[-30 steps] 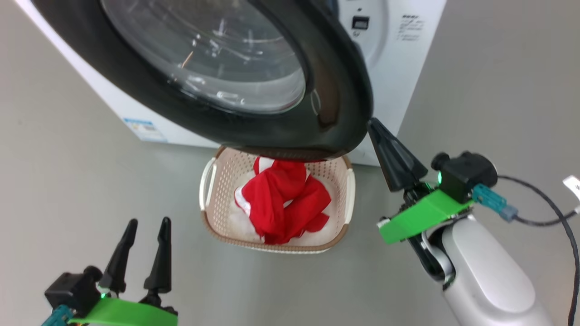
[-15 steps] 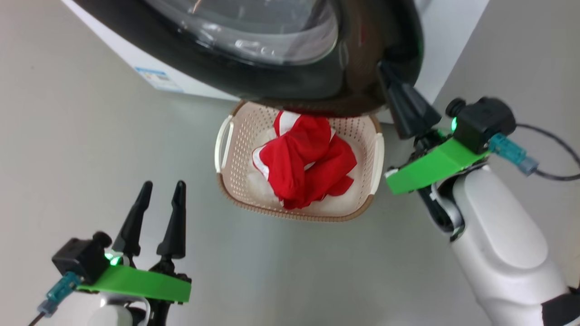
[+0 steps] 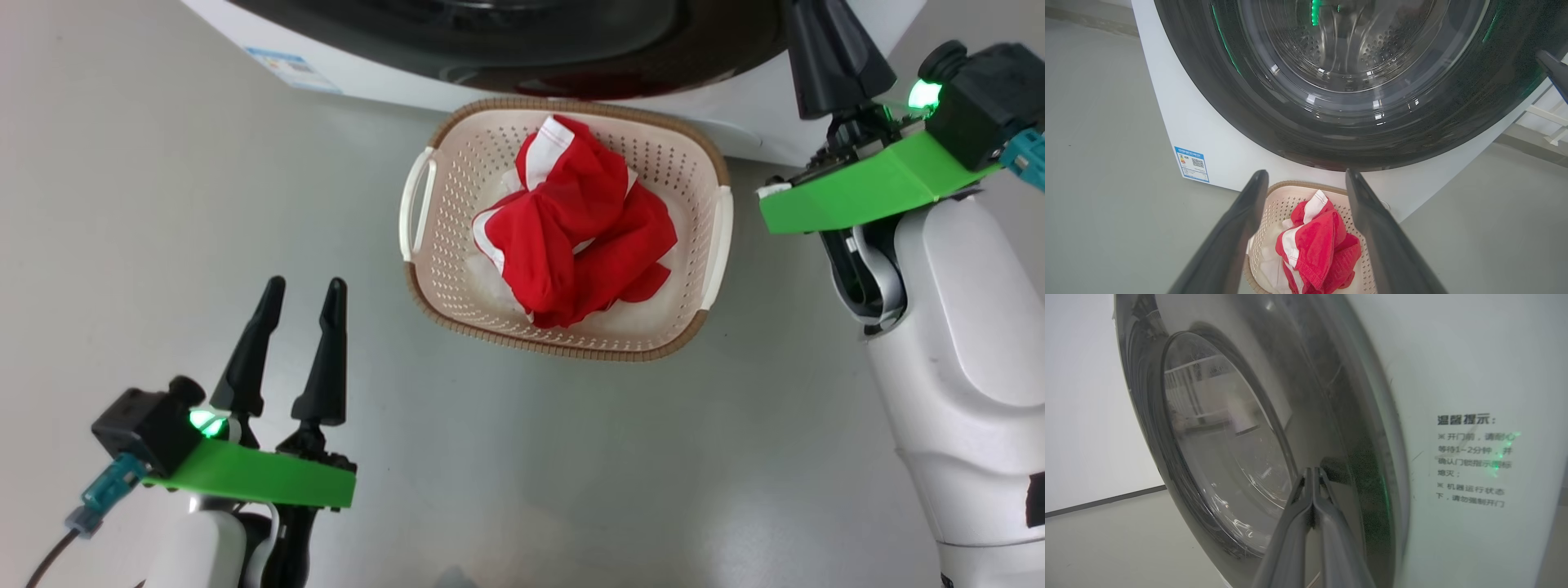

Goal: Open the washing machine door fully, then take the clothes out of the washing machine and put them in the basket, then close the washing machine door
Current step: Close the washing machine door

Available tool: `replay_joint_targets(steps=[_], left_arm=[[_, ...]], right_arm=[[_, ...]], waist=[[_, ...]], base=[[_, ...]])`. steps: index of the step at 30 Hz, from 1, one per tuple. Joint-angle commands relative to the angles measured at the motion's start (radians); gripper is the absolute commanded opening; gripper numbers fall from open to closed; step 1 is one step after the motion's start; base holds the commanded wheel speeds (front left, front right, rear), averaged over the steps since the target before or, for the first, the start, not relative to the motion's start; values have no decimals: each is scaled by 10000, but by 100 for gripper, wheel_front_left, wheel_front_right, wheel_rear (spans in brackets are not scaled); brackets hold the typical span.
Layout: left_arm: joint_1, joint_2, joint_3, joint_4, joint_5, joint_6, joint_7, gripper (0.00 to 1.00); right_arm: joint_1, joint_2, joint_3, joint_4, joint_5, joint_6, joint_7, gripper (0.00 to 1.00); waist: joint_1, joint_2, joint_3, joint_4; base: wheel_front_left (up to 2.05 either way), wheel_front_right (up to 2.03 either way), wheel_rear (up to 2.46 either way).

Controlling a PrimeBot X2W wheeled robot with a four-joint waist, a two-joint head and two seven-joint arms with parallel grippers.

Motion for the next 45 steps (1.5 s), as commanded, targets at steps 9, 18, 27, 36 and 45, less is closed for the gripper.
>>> replay_joint_targets(steps=[9, 18, 27, 36, 45], left_arm=[[-325, 315, 263, -144, -185, -54, -120, 100], [-34, 451, 357, 17, -88, -54, -120, 100], [509, 620, 689, 151, 137, -54, -120, 100], [1104, 816, 940, 279, 445, -54, -120, 100], [1610, 975, 919, 199, 595, -54, -120, 100]], right_arm=[[-641, 272, -189, -347, -215, -48, -59, 0], [280, 328, 654, -296, -12, -48, -59, 0], [2031, 347, 926, -468, 212, -48, -59, 100], [3579, 353, 728, -743, 360, -48, -59, 100], [5018, 354, 262, -965, 597, -48, -59, 100]], waist=[[0, 0, 351, 67], [0, 0, -335, -254], [0, 0, -1288, -784], [0, 0, -2142, -1454], [0, 0, -2935, -2166]], base=[[0, 0, 0], [0, 0, 0], [0, 0, 0], [0, 0, 0], [0, 0, 0]])
